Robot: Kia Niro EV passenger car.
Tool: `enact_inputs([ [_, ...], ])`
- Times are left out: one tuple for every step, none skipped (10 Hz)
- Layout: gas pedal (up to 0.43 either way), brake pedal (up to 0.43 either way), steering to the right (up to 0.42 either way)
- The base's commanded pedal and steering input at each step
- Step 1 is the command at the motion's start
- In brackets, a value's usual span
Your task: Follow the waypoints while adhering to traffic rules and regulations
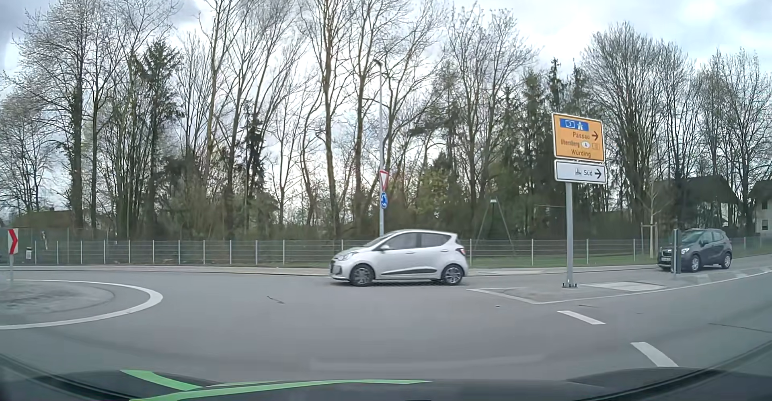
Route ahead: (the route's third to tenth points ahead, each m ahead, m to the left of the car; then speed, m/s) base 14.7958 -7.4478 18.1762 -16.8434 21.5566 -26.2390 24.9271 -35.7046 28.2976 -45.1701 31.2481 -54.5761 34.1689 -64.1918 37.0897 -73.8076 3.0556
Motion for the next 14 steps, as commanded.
enact_inputs([
  [0.26, 0.0, 0.315],
  [0.26, 0.0, 0.317],
  [0.26, 0.0, 0.321],
  [0.26, 0.0, 0.333],
  [0.26, 0.0, 0.344],
  [0.26, 0.0, 0.363],
  [0.26, 0.0, 0.378],
  [0.26, 0.0, 0.388],
  [0.26, 0.0, 0.399],
  [0.26, 0.0, 0.414],
  [0.26, 0.0, 0.421],
  [0.26, 0.0, 0.425],
  [0.26, 0.0, 0.425],
  [0.26, 0.0, 0.425],
])
